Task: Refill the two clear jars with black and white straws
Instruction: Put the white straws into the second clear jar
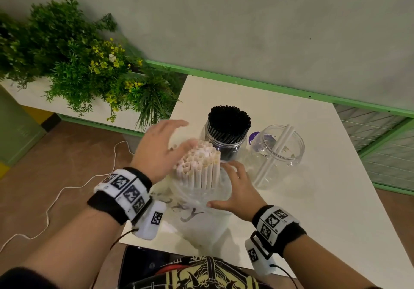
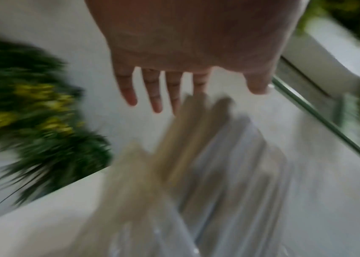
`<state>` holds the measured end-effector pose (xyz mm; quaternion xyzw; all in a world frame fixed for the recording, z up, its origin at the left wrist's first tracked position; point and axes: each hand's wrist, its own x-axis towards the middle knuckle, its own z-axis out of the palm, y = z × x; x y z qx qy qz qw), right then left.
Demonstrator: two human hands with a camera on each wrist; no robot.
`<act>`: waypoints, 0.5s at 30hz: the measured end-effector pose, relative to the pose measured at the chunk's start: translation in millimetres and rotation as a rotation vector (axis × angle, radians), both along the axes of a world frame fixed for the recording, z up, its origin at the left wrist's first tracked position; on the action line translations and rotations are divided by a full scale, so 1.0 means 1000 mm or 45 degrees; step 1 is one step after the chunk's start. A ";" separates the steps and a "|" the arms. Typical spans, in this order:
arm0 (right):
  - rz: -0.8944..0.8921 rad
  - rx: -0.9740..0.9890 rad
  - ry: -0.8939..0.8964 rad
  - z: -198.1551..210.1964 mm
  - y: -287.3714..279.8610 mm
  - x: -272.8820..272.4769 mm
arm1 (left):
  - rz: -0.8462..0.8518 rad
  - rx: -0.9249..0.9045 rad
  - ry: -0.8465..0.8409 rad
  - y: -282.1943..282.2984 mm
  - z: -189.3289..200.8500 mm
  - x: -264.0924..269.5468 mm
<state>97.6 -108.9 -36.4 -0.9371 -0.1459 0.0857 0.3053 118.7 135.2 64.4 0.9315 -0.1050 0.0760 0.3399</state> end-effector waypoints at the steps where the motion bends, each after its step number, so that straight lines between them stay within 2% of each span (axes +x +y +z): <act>1: -0.009 -0.046 0.003 -0.001 0.004 0.001 | 0.100 -0.154 0.117 0.009 -0.003 -0.006; 4: -0.048 -0.109 -0.009 -0.004 0.012 0.001 | 0.254 -0.517 0.616 0.022 -0.020 -0.021; 6: -0.078 -0.118 -0.030 -0.008 0.015 0.000 | 0.252 -0.633 0.848 0.023 -0.034 -0.025; 10: -0.117 -0.165 -0.074 -0.017 0.019 -0.002 | 0.268 -0.554 0.839 0.019 -0.065 -0.021; 12: -0.132 -0.210 -0.068 -0.021 0.022 -0.002 | 0.348 -0.711 0.884 0.017 -0.079 -0.018; 15: -0.157 -0.297 -0.020 -0.026 0.025 -0.001 | 0.545 -1.130 1.094 0.014 -0.096 -0.014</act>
